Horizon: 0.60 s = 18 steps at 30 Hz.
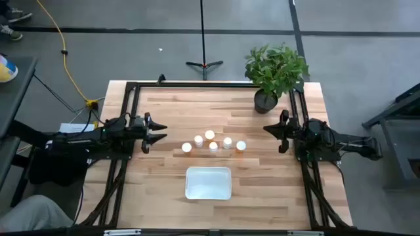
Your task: Pick and place pill bottles into a basket
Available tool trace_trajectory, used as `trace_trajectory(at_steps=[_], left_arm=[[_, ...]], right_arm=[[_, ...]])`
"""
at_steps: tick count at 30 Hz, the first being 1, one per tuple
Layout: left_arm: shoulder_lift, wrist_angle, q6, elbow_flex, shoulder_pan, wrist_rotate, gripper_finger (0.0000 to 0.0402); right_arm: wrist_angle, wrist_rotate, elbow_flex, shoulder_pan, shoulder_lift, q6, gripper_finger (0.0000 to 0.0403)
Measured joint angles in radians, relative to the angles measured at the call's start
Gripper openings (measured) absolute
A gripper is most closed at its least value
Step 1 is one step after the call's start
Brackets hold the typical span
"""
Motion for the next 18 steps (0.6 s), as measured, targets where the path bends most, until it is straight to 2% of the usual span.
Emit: trace_trajectory(at_steps=[11, 15, 18], left_arm=[[0.000, 0.002, -0.038, 0.000, 0.000, -0.015, 0.0216], [0.000, 0.005, -0.162, 0.000, 0.000, -0.024, 0.0216], [-0.001, 0.005, -0.312, 0.000, 0.000, -0.019, 0.0216]], right_arm=[[0.000, 0.000, 0.000, 0.000, 0.000, 0.000, 0.0000], [0.000, 0.000, 0.000, 0.000, 0.000, 0.000, 0.0000], [0.000, 0.000, 0.000, 0.000, 0.000, 0.000, 0.0000]])
